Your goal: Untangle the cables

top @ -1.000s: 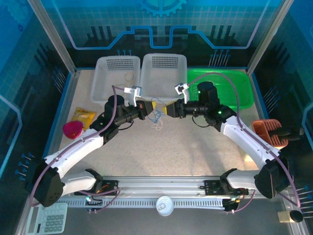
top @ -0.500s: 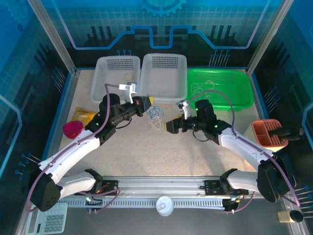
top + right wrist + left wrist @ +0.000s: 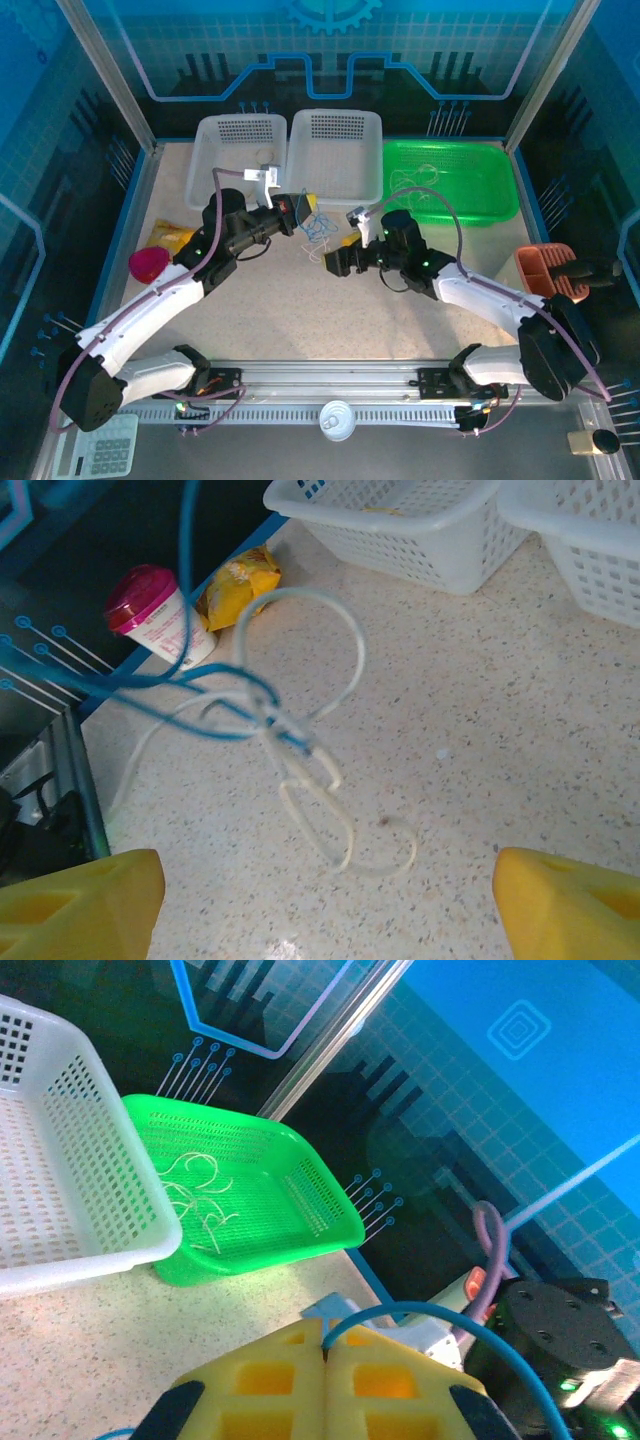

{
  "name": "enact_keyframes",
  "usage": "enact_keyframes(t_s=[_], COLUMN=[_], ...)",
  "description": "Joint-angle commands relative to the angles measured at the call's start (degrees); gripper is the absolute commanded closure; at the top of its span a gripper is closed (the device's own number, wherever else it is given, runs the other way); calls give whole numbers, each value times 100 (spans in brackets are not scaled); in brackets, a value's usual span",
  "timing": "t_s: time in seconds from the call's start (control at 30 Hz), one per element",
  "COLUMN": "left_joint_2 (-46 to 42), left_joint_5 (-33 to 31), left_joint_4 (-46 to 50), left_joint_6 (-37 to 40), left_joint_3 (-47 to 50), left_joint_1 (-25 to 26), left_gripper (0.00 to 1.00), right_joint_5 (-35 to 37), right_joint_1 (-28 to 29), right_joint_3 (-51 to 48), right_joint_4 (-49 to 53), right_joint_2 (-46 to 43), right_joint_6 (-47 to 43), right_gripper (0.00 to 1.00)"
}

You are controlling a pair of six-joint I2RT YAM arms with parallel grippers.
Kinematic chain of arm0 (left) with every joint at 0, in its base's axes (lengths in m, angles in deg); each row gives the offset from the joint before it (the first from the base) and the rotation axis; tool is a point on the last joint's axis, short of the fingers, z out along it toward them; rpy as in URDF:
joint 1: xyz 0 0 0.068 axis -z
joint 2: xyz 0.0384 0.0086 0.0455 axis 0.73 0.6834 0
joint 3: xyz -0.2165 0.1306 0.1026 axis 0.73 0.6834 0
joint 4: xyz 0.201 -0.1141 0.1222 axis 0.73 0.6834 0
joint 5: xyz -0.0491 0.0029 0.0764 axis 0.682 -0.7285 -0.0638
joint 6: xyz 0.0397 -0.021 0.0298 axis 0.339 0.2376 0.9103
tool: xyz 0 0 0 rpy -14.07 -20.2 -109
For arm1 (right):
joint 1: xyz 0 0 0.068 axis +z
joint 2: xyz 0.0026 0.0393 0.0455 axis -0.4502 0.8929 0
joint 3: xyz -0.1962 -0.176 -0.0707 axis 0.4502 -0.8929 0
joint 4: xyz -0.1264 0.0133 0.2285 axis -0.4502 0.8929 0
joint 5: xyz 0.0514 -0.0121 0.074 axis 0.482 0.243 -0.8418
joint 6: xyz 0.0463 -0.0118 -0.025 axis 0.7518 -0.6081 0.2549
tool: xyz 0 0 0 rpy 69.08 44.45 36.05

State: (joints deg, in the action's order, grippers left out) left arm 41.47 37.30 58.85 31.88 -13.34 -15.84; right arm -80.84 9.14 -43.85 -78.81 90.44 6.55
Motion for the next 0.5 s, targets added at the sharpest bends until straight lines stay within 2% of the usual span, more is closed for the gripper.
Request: enact_keyframes(t_s=[0.0, 0.07, 0.13, 0.17, 0.27, 0.3, 0.47], left_joint_2=[-2, 8, 38, 54, 88, 88, 57], left_joint_5=[2, -22, -25, -32, -51, -59, -218], left_joint_4=[-37, -27, -32, -46, -23, 15, 600], left_joint_6=[-103, -105, -131, -143, -149, -115, 312], left_joint_3=[-222, -220, -226, -231, -279, -319, -864], left_joint_1=[84, 115, 137, 146, 145, 142, 136], left_gripper=[100, 100, 100, 100, 100, 100, 100], right_joint_5=[199, 165, 16, -103, -307, -315, 152], right_joint_1=[134, 169, 184, 195, 180, 170, 81], right_joint_3=[255, 329, 438, 479, 509, 473, 42], right_joint_4=[-573, -877, -1072, -1204, -1416, -1426, -1447], right_joint_2=[268, 477, 728, 864, 1170, 1224, 1315], right_joint_6=[-158, -121, -79, -43, 88, 129, 472], right_gripper=[13, 13, 19, 29, 90, 100, 100])
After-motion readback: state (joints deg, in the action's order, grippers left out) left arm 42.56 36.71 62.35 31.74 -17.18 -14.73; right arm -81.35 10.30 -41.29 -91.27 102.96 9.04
